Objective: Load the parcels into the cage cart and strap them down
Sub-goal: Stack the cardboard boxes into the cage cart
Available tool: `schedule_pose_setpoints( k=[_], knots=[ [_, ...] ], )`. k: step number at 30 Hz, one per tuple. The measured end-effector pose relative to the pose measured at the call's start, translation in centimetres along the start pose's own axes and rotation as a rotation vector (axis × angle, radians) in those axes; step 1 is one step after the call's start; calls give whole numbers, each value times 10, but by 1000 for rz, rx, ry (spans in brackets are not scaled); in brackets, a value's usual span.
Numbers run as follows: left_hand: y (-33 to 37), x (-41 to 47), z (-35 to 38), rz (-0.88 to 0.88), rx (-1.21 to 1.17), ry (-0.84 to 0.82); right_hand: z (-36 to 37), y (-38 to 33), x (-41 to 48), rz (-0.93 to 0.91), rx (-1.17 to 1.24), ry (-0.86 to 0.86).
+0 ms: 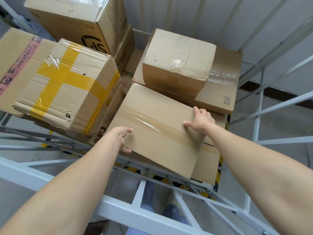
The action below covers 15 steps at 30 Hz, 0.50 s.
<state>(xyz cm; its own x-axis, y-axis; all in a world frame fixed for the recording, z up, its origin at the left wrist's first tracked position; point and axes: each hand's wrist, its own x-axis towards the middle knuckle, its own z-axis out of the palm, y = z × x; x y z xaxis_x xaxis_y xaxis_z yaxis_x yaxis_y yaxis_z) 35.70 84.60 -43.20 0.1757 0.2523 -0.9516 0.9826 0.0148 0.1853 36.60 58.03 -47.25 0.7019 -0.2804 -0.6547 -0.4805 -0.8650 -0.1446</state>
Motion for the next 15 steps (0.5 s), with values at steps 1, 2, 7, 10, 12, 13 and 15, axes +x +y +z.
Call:
schedule_pose_setpoints(
  k=[1,2,7,10,12,13,15],
  knots=[
    [1,-4,1,8,12,3,2,4,-5,14,-9,8],
    [2,-4,2,6,40,16,6,9,-11,38,-26,-2],
    [-1,-12,9,29,138,-38,17,32,-22,192,-39,-170],
    [3,-13,19,92,138,-20,10,29,-17,166,80,-203],
    [2,-18,27,99,161,-42,10,22,-16,83,165,-157],
    [1,-21,31,92,177,-49,10,18,-18,58,183,-133],
    [-2,-23,36,59,192,-58,14,14,-22,52,195,-115]
  ],
)
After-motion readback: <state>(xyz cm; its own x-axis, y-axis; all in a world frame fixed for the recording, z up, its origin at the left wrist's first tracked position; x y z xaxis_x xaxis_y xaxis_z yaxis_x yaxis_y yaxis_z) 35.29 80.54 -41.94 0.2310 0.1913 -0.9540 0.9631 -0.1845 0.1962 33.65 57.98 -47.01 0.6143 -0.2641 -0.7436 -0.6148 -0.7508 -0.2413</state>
